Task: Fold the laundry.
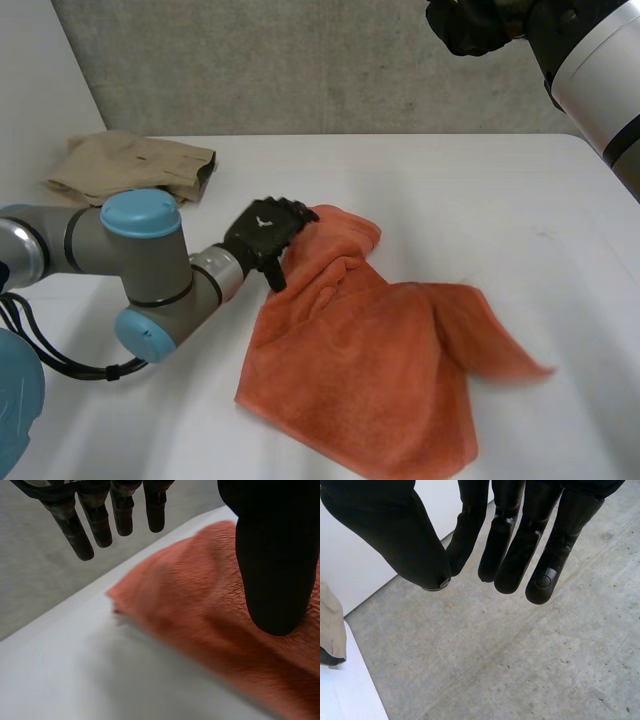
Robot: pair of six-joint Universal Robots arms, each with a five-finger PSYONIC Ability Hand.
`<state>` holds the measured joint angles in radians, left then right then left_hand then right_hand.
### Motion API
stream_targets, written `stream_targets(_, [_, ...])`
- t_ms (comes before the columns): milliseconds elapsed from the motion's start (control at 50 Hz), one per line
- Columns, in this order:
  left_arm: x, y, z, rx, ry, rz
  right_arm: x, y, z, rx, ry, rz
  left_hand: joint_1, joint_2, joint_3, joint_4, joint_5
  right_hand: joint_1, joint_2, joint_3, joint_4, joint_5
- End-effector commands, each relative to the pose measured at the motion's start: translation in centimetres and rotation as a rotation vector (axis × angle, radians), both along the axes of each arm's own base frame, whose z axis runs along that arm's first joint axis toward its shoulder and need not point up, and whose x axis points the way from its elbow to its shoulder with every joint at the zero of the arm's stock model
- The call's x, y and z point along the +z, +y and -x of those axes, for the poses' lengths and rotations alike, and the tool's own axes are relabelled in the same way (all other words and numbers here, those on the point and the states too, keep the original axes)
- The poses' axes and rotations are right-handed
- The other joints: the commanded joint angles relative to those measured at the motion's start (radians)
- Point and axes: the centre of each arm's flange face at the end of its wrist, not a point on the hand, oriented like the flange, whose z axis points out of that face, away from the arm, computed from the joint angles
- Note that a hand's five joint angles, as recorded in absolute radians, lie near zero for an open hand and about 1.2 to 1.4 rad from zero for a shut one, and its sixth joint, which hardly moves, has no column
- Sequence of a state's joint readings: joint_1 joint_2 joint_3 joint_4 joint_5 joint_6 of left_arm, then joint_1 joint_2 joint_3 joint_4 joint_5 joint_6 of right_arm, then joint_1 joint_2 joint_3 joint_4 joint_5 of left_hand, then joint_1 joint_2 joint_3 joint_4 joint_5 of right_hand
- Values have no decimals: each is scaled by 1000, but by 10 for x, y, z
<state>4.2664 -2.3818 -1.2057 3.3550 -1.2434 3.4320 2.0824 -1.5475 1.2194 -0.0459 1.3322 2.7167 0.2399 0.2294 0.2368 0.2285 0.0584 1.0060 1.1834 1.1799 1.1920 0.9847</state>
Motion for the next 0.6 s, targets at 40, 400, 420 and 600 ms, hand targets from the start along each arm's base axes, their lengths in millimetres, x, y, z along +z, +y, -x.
stream_targets(40, [-6, 16, 4, -107, -44, 8, -7, 0, 0, -2, 19, -32, -3, 8, 0, 8, 4, 390, 213, 216, 204, 237])
stream_targets(400, [29, 15, -40, 78, -71, 41, -181, -1, 11, -54, 358, -705, 12, 22, 15, 23, 19, -733, -911, -907, -919, -886])
stream_targets(420, [30, 16, -41, 81, -72, 40, -194, -2, 11, -57, 364, -720, 12, 22, 15, 23, 19, -733, -911, -907, -919, -886])
stream_targets(600, [48, 29, -48, 108, -51, 58, -260, -25, 5, -115, 376, -713, 9, 19, 12, 20, 16, -692, -870, -866, -878, -845])
